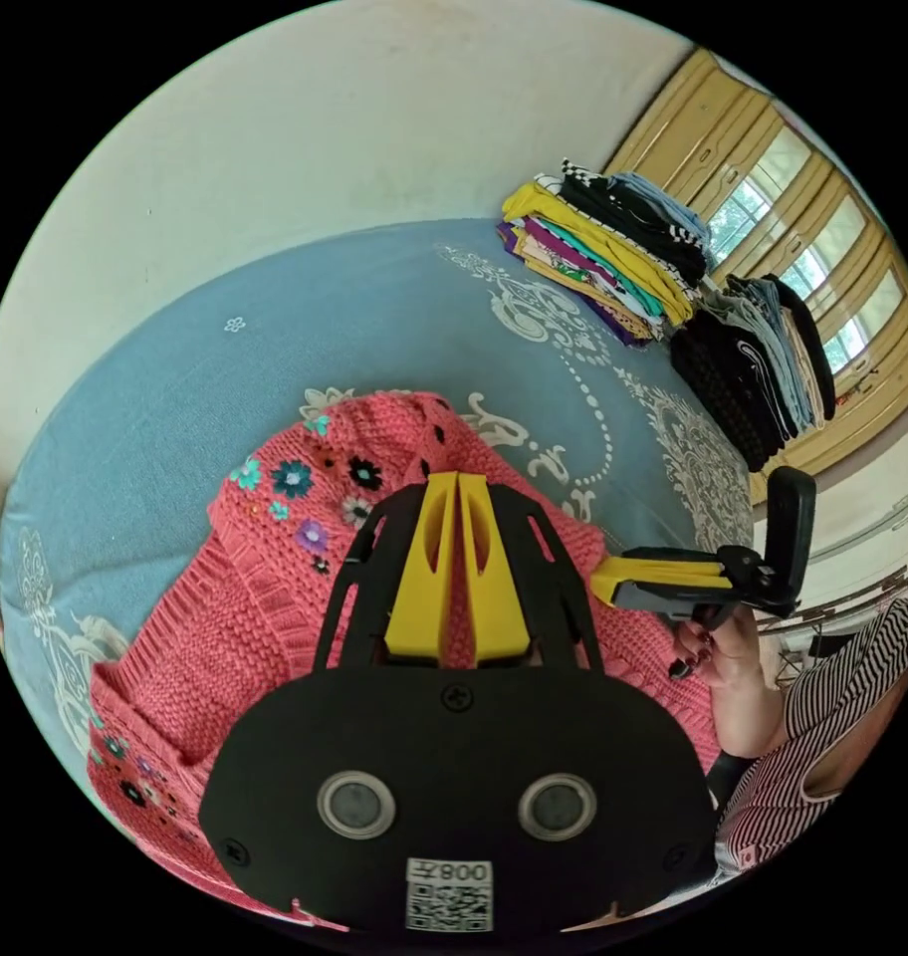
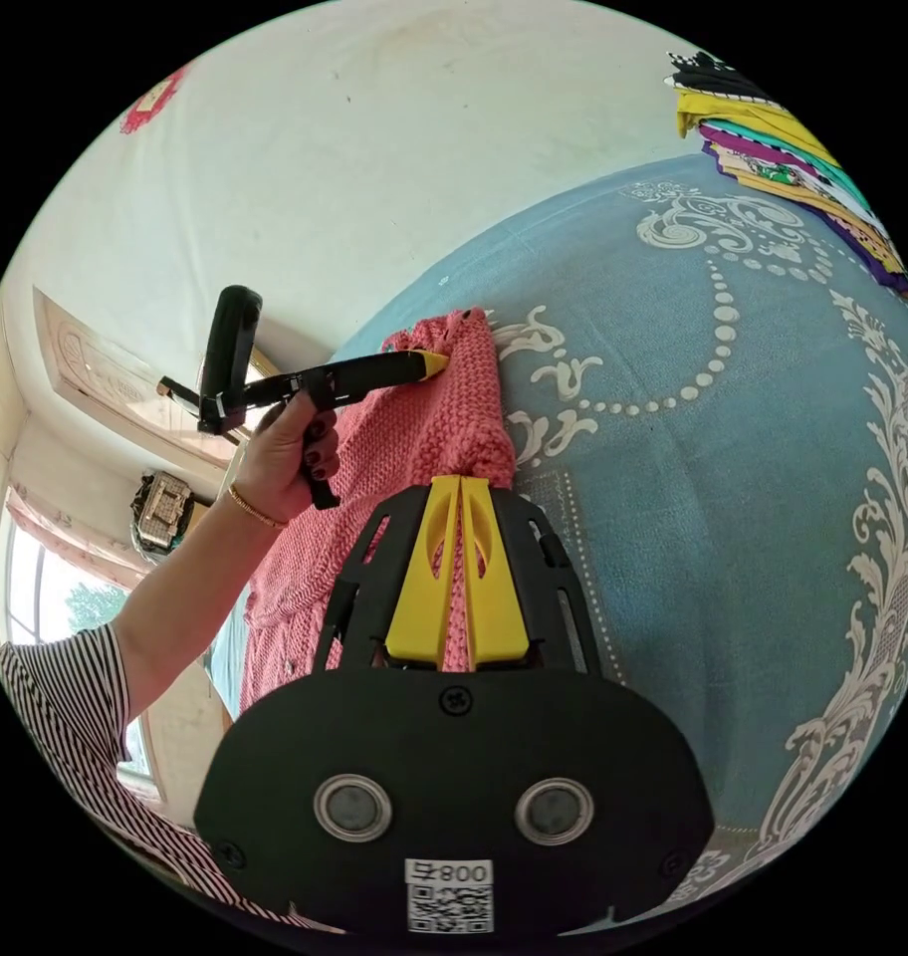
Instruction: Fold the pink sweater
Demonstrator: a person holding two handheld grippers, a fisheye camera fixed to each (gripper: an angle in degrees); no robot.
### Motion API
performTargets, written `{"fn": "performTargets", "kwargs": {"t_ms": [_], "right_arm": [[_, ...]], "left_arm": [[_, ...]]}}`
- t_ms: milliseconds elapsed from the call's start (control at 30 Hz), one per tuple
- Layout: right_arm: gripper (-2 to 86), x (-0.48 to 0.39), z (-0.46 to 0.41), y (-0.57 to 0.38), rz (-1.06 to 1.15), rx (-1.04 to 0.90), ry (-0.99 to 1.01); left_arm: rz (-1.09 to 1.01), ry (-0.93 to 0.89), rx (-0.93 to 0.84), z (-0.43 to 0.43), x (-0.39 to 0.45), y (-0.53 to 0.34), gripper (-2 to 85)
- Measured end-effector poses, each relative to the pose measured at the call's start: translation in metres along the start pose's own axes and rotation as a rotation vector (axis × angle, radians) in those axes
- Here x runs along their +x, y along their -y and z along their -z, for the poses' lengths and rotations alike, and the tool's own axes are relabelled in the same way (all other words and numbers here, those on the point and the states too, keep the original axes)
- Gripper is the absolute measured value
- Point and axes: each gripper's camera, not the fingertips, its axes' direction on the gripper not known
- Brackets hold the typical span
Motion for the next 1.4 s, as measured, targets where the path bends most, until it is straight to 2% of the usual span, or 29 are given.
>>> {"fn": "performTargets", "kwargs": {"t_ms": [133, 233, 467, 533, 633, 733, 833, 933, 1033, 1133, 1233, 1333, 1400], "right_arm": [[0.0, -0.003, 0.002, 0.0, -0.005, 0.002, -0.001], [0.0, -0.004, 0.003, -0.002, -0.01, 0.003, 0.008], [0.1, -0.014, 0.01, -0.007, -0.002, 0.033, 0.009], [0.1, -0.023, 0.014, -0.01, 0.011, 0.058, -0.029], [0.1, -0.027, 0.005, -0.012, 0.011, 0.013, -0.025], [0.1, -0.035, 0.015, -0.016, 0.025, 0.038, -0.036], [0.2, -0.043, 0.011, -0.018, 0.057, -0.021, -0.071], [0.1, -0.051, -0.002, -0.02, 0.073, -0.083, -0.093], [0.2, -0.072, 0.003, -0.026, 0.14, -0.058, -0.179], [0.2, -0.082, -0.019, -0.03, 0.175, -0.143, -0.234], [0.2, -0.1, -0.019, -0.034, 0.213, -0.141, -0.294], [0.1, -0.122, -0.015, -0.041, 0.28, -0.095, -0.301], [0.0, -0.125, -0.039, -0.043, 0.296, -0.185, -0.293]], "left_arm": [[-0.066, 0.028, 0.038, -0.001, 0.025, -0.002, 0.3], [-0.078, 0.047, -0.068, -0.026, 0.028, 0.004, 0.2], [-0.157, -0.044, -0.042, -0.001, 0.065, -0.034, 0.3], [-0.188, -0.002, -0.1, -0.012, 0.076, -0.044, 0.2], [-0.19, 0.034, -0.091, -0.005, 0.082, -0.048, 0.3], [-0.218, -0.003, -0.021, 0.021, 0.093, -0.062, 0.4], [-0.237, 0.046, -0.089, 0.019, 0.102, -0.078, 0.4], [-0.191, 0.028, -0.057, 0.029, 0.098, -0.091, 0.4], [-0.158, -0.02, -0.005, 0.058, 0.093, -0.109, 0.4], [-0.139, -0.037, -0.049, 0.059, 0.088, -0.128, 0.3], [-0.086, -0.076, 0.015, 0.088, 0.083, -0.143, 0.3], [-0.071, -0.003, 0.102, 0.126, 0.084, -0.169, 0.4], [-0.059, 0.036, 0.003, 0.127, 0.078, -0.182, 0.4]]}}
